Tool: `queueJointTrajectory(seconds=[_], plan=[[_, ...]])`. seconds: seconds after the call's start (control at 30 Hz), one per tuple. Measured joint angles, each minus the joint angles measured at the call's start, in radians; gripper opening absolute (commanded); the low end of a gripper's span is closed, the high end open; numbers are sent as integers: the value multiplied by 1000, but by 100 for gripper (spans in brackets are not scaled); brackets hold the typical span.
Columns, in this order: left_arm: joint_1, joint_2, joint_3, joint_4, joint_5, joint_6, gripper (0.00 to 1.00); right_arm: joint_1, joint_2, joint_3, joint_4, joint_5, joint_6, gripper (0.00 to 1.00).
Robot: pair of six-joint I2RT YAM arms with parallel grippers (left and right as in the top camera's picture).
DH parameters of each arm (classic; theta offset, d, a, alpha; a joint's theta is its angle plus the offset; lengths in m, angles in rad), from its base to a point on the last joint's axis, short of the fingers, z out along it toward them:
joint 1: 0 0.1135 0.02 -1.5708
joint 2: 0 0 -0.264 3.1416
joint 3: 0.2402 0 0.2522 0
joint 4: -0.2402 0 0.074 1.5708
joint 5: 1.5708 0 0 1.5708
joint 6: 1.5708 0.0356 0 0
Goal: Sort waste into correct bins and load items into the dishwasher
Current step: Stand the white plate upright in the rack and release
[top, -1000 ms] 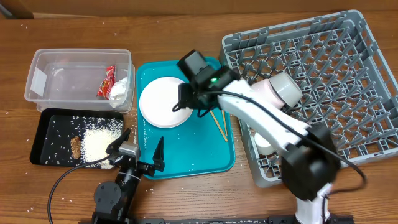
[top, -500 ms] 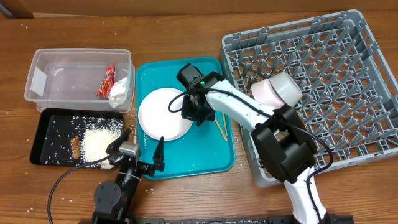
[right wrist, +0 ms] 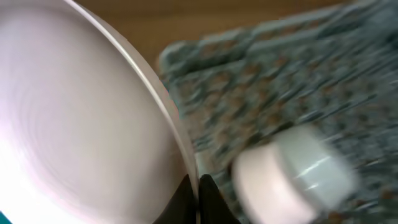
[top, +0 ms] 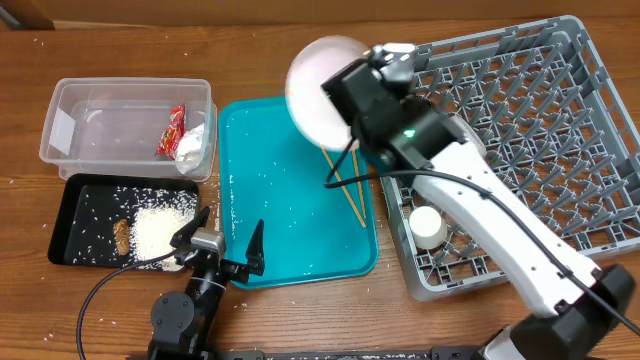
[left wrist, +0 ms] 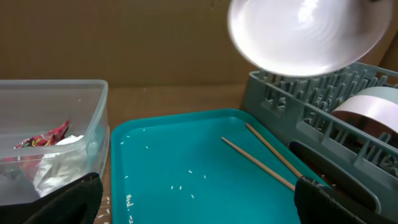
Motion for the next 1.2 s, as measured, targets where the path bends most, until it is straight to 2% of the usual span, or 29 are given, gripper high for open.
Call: queueJointTrajectory(seconds=[0.13, 0.27, 0.33, 0.47, 0.6, 0.77, 0.8, 0.83, 0.87, 0.9, 1.03, 1.13, 1.2], plan=[[0, 0, 0, 0, 0, 0, 100, -69, 12, -1, 68, 174, -142, 4], [0, 0, 0, 0, 0, 0, 100, -143, 40, -1, 145, 217, -350, 4], [0, 0, 0, 0, 0, 0, 100, -171, 57, -2, 176, 258, -403, 4], [0, 0, 0, 0, 0, 0, 100, -234, 94, -2, 246, 343, -467, 4], [0, 0, 0, 0, 0, 0, 100, -287, 107, -2, 255, 349, -494, 4], [0, 0, 0, 0, 0, 0, 100, -285, 164, -2, 257, 348, -509, 4], [0, 0, 0, 0, 0, 0, 100, -280, 188, -3, 257, 348, -512, 6], [0, 0, 0, 0, 0, 0, 100, -272, 218, -5, 257, 348, -512, 14], [0, 0, 0, 0, 0, 0, 100, -264, 234, -6, 258, 345, -512, 34], [0, 0, 0, 0, 0, 0, 100, -253, 250, -11, 256, 345, -519, 42], [0, 0, 0, 0, 0, 0, 100, -206, 262, -15, 255, 387, -516, 49], [0, 0, 0, 0, 0, 0, 100, -162, 254, -14, 224, 415, -504, 63], [0, 0, 0, 0, 0, 0, 100, -118, 229, -12, 172, 375, -481, 63]])
